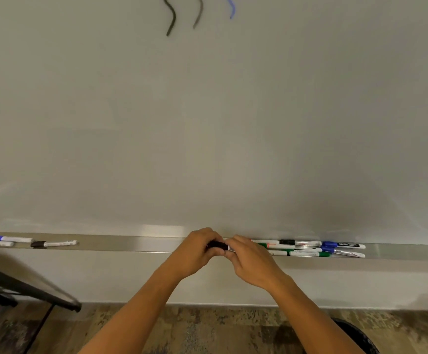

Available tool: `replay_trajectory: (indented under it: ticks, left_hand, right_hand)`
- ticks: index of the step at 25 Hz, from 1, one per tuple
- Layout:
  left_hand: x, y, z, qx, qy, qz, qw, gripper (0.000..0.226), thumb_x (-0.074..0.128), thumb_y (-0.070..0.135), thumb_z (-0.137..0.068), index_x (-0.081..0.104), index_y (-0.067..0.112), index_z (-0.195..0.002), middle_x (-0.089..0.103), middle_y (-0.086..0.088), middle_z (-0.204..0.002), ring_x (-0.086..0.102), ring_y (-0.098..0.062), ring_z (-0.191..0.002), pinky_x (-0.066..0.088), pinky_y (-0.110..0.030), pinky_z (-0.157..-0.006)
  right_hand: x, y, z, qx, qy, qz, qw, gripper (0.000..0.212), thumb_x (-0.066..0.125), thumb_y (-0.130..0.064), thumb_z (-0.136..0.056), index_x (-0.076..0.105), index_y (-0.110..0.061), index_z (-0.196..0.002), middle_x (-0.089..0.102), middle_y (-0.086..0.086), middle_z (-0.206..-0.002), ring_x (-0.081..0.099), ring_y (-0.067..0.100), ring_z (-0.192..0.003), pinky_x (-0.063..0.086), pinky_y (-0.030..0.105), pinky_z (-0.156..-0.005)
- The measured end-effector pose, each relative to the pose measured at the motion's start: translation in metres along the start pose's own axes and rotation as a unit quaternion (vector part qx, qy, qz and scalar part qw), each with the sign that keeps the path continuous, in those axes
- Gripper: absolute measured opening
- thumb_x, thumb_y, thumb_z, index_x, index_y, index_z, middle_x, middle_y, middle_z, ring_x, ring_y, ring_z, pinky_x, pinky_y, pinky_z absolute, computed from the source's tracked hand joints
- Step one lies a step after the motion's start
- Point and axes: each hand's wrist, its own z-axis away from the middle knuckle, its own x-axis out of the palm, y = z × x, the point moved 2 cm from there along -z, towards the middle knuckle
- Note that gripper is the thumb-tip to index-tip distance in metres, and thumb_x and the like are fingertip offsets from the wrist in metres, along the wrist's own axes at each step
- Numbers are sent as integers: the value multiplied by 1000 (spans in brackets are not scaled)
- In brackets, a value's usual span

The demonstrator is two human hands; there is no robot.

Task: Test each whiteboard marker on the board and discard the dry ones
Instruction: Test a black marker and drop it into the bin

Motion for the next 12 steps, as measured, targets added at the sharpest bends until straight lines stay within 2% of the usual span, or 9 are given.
replay_trajectory:
  ticks: [4,8,10,12]
  left_hand:
    - [-10,15,-8,53,18,-31,998,17,65,19,-93,72,17,-108,68,3,-95,60,-6,-83,44,-11,-75]
    - [-45,11,-14,90,42,-48,994,14,66,13,-91,73,14,-103,66,5,-95,61,-5,-82,45,-11,-76]
    - [-69,4,-16,55,81,-41,994,15,60,17,-96,70,16,-107,64,10,-96,62,-4,-83,50,-16,-77]
    - [-89,2,-16,0,108,-43,993,24,47,32,-101,65,20,-111,61,12,-98,60,-3,-84,49,-18,-76]
  right_hand:
    - [-18,-2,1,-16,33,56,998,28,36,-38,-106,58,-27,-120,68,-5,-98,61,16,-78,53,38,-67]
    - [-34,7,5,2,47,74,996,36,34,-38,-106,41,-40,-141,70,-4,-87,63,20,-70,54,39,-65]
    - [-44,16,8,43,51,23,998,41,34,-39,-106,29,-42,-147,69,-6,-82,63,17,-68,55,39,-65]
    - [-56,18,7,76,58,-43,995,44,37,-38,-107,21,-38,-148,60,-7,-73,60,14,-63,52,32,-62]
